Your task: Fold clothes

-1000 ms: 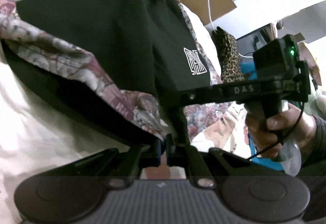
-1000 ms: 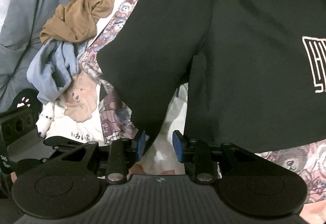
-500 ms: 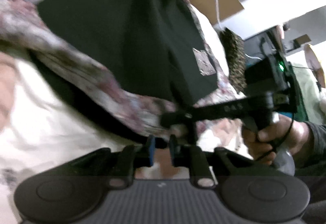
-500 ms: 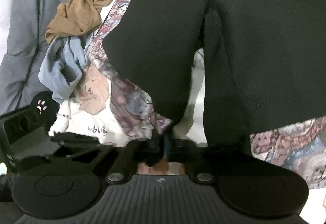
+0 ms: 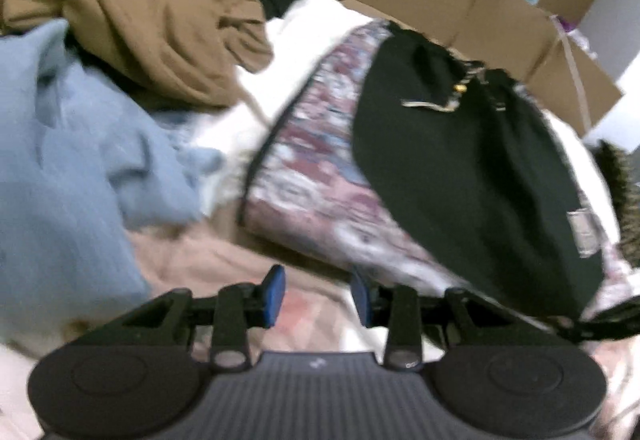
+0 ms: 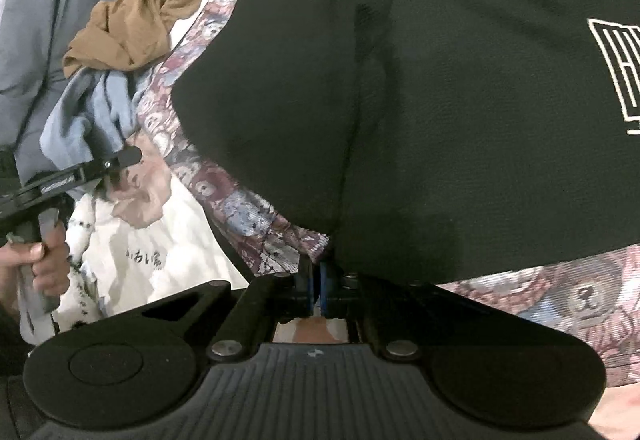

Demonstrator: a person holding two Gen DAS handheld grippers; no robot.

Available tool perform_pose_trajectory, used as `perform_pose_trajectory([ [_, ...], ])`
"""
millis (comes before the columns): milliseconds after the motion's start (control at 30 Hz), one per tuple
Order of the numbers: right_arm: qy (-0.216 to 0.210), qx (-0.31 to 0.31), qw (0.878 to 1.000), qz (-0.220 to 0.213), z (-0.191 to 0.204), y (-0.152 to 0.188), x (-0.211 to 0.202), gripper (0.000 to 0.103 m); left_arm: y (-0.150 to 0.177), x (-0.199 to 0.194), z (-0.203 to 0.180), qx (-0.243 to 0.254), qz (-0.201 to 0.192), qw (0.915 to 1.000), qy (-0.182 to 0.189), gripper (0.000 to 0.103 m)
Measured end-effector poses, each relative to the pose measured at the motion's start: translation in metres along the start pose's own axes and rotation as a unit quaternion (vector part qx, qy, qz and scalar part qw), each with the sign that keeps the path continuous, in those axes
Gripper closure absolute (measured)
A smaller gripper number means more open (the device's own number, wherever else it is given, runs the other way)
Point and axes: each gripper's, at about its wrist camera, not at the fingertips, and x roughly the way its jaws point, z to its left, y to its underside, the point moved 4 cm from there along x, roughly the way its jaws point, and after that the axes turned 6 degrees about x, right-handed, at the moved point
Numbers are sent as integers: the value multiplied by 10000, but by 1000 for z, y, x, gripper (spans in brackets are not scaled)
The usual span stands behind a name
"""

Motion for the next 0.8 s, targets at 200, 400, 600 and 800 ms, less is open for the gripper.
perform_pose_trajectory([
  [200,43,-158,9999,7,7,2,-3,103,-7,8,12,159,-41,9992,-357,63],
  [400,-7,-15,10000,-12,3,1,-3,103,-14,10,9,493,-55,9960,-738,60],
  [600,-13,-17,10000,3,2,2,-3,102,-25,19,5,742,-170,9935,-845,47],
  [800,-38,18,10000,9,2,3,-1,102,-35,32,1,897,-294,9923,-805,47],
])
